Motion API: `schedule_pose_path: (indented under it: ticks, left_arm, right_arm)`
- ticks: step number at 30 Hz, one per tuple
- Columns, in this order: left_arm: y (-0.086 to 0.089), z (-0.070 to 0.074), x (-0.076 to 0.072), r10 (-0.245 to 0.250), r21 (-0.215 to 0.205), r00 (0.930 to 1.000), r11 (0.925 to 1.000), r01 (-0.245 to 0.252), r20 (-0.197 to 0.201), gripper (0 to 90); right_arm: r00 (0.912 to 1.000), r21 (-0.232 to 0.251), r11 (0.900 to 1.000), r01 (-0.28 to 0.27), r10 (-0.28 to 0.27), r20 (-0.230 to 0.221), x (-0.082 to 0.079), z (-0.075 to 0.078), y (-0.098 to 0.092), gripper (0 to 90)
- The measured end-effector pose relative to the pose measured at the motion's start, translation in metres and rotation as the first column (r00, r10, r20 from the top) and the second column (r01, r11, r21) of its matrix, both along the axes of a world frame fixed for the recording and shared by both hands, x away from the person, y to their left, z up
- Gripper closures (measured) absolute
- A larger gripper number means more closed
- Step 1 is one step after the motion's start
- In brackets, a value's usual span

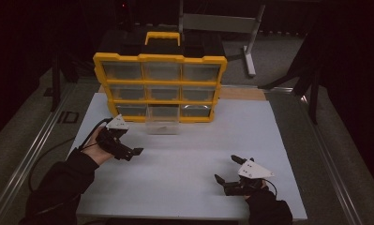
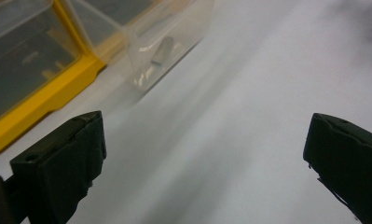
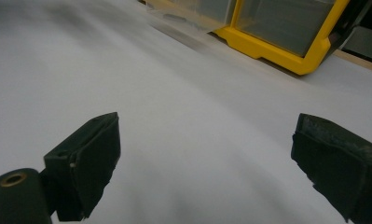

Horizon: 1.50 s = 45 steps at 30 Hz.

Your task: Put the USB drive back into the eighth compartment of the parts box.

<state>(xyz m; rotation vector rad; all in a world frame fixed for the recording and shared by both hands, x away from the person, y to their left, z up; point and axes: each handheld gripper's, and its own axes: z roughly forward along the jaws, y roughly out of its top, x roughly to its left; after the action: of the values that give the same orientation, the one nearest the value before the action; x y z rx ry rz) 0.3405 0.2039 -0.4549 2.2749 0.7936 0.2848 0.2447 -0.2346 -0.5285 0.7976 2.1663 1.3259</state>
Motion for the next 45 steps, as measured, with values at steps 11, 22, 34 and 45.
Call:
schedule_pose_path:
  ticks: [11, 22, 34, 45]
  left_arm:
    - [0.01, -0.021, -0.016, 0.016, -0.011, 0.9998, 0.9998, -0.016, -0.008, 0.3]
    - [0.024, -0.046, -0.035, 0.034, -0.037, 0.9989, 0.9987, -0.035, -0.032, 0.4]
    - [0.035, -0.065, -0.055, 0.064, -0.071, 0.9974, 0.9953, -0.066, -0.033, 0.4]
    - [0.044, -0.076, -0.07, 0.087, -0.086, 0.9959, 0.9923, -0.089, -0.026, 0.4]
  right_arm:
    - [1.0, 0.0, 1.0, -0.001, 0.001, 0.0, 0.0, 0.0, 0.0, 8.5]
    - [1.0, -0.004, 1.0, 0.0, 0.0, -0.003, 0.0, -0.001, 0.001, 8.5]
    - [1.0, -0.009, 1.0, -0.003, 0.003, 0.0, 0.0, -0.001, 0.001, 8.5]
    - [1.0, -0.012, 1.0, -0.004, 0.004, -0.003, 0.0, -0.001, 0.002, 8.5]
